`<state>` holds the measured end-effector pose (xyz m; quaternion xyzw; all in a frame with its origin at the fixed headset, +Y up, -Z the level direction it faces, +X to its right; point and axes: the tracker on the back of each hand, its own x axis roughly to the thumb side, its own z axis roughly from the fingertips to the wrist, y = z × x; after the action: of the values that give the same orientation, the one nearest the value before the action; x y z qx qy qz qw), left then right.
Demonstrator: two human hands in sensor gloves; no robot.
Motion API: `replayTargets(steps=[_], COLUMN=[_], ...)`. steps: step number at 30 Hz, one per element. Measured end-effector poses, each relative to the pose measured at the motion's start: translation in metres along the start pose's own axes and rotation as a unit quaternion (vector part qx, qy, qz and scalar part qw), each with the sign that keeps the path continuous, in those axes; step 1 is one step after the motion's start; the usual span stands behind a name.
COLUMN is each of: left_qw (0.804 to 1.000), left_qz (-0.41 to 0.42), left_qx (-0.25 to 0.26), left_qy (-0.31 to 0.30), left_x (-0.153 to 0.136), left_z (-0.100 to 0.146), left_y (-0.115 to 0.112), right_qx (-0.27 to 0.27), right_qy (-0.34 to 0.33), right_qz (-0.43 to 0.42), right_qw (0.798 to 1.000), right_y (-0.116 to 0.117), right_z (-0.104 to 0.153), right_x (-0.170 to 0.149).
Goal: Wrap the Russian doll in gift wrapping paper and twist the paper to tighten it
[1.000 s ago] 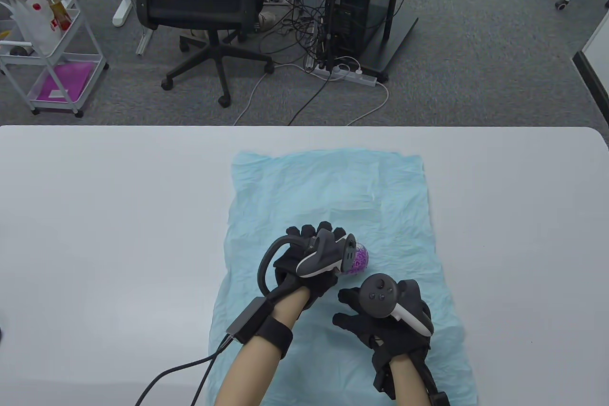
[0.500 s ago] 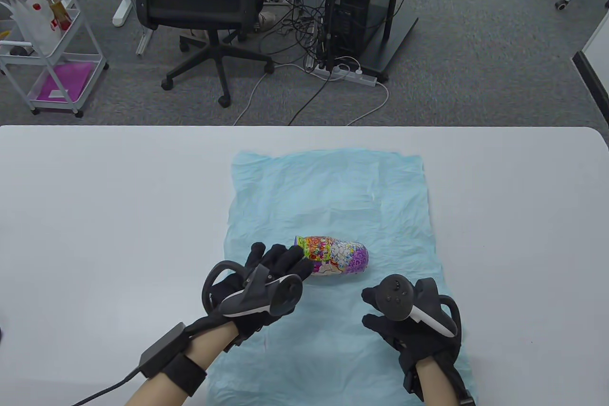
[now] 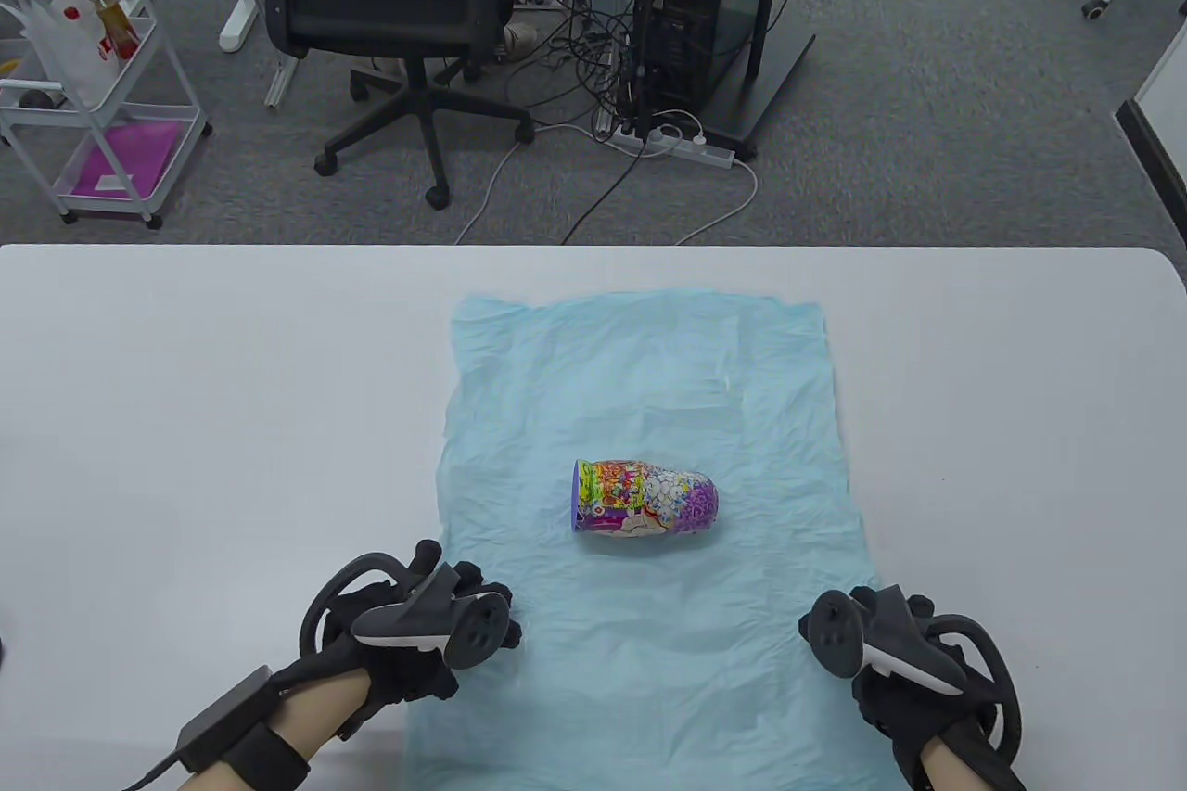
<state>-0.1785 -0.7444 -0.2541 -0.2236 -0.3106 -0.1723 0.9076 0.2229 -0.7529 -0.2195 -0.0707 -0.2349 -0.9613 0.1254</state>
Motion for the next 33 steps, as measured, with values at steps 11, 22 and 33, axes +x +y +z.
replayTargets(steps=[11, 22, 33], left_qw=[0.997, 0.977, 0.958], left_qz=[0.007, 0.202, 0.265], left_qx=[-0.073, 0.063, 0.113], left_qy=[-0.018, -0.001, 0.011], left_x=[-0.007, -0.028, -0.030], left_z=[-0.006, -0.007, -0.008], left_y=[-0.025, -0.042, -0.035], right_qx=[0.011, -0.059, -0.102], right_qy=[0.000, -0.039, -0.071], right_qz=[0.045, -0.136, -0.254], right_qw=[0.999, 0.988, 0.959], right_y=[0.024, 0.023, 0.015], right_z=[-0.003, -0.009, -0.004], right_x=[-0.006, -0.017, -0.028])
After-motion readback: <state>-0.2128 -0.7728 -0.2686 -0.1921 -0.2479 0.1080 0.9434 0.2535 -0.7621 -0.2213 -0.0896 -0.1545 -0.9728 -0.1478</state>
